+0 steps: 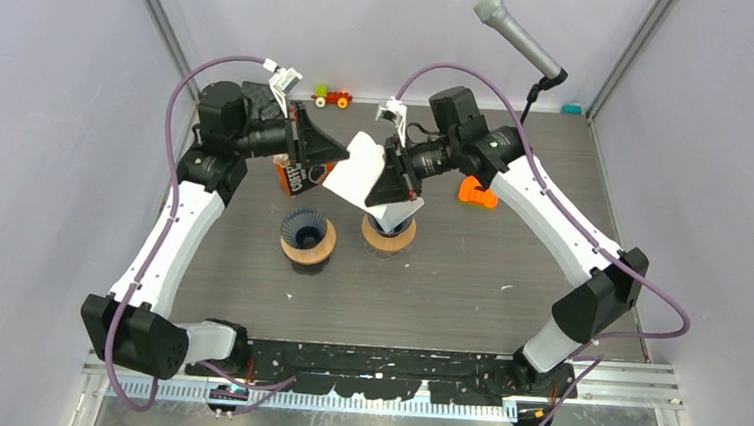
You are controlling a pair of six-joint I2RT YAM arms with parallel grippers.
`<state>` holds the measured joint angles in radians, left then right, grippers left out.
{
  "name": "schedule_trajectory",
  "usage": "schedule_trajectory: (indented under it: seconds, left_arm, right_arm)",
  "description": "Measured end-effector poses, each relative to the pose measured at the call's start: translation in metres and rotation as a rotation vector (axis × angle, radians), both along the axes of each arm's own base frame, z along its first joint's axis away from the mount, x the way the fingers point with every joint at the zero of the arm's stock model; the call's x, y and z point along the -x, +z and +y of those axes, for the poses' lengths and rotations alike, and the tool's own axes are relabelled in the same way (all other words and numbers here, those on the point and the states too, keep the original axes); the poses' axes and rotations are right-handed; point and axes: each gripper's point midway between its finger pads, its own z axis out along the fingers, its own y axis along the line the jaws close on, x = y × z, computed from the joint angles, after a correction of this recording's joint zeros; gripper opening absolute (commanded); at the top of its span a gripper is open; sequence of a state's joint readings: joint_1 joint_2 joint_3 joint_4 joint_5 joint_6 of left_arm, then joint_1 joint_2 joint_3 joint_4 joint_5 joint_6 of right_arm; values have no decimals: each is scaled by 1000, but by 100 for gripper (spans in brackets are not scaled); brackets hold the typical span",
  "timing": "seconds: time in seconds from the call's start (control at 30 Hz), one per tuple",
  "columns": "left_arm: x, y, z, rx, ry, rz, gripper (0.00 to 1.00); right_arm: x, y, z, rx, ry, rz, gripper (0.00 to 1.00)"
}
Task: Place the coffee filter in the dripper
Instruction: Pick up the coffee filter from the coffee filter holder, then place the coffee filter in the coffee dripper.
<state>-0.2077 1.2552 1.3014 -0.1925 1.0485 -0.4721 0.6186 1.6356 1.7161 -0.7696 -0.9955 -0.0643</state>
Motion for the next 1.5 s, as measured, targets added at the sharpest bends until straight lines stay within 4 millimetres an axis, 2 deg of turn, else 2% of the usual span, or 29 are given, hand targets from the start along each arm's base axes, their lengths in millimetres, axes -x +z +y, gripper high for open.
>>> schedule_trajectory:
  seconds: [0.07,0.17,0.27,0.37,0.43,0.5,0.6,0.63,0.67,0.7,0.73,0.77,0.8,0.83,0.9,1.07,1.27,1.37,1.5]
  left_arm:
    - [0,-2,-1,6,-10,-5,25]
    - [4,-2,-2,13,-41,-22,38]
    - [11,-4,-4,16,-91,-46,44]
    - [18,-6,-9,18,-137,-56,44]
    - [24,-7,-14,18,-168,-67,40]
    - [30,-9,-20,17,-198,-69,29]
    - [39,-13,-28,17,-244,-71,4]
    - [41,-16,-31,15,-258,-76,0]
    - [43,-19,-32,14,-267,-70,0]
    - [44,-22,-33,12,-275,-72,0]
    - [45,-26,-33,9,-282,-71,0]
    - [45,-28,-33,7,-283,-71,0]
    - [46,-32,-33,5,-287,-70,0]
    - [46,-34,-33,2,-294,-76,0]
    - [48,-38,-32,-8,-305,-88,0]
    - [52,-53,-29,-52,-329,-134,0]
    - [60,-62,-27,-63,-375,-171,0]
    - [66,-65,-28,-56,-406,-179,0]
    - [73,-70,-30,-51,-436,-172,0]
  right_arm:
    - [0,2,-2,1,-9,-19,1]
    - [3,6,-7,1,-20,-51,0]
    - [5,8,-12,5,-34,-85,1]
    - [5,5,-16,17,-50,-104,1]
    - [4,2,-17,26,-57,-109,1]
    - [3,-2,-18,39,-64,-111,1]
    - [1,-5,-18,50,-75,-113,1]
    - [0,-6,-18,51,-78,-116,1]
    - [-1,-7,-18,53,-81,-117,1]
    - [-1,-8,-18,55,-83,-118,5]
    - [-1,-10,-18,59,-85,-115,14]
    - [-1,-11,-19,62,-86,-112,34]
    - [-1,-13,-19,66,-87,-108,48]
    - [-1,-15,-19,72,-92,-105,54]
    - [-2,-15,-21,81,-101,-115,57]
    - [-1,-3,-37,83,-129,-177,55]
    - [3,32,-65,45,-192,-279,38]
    - [0,47,-72,30,-227,-324,33]
    - [-4,47,-72,36,-250,-321,27]
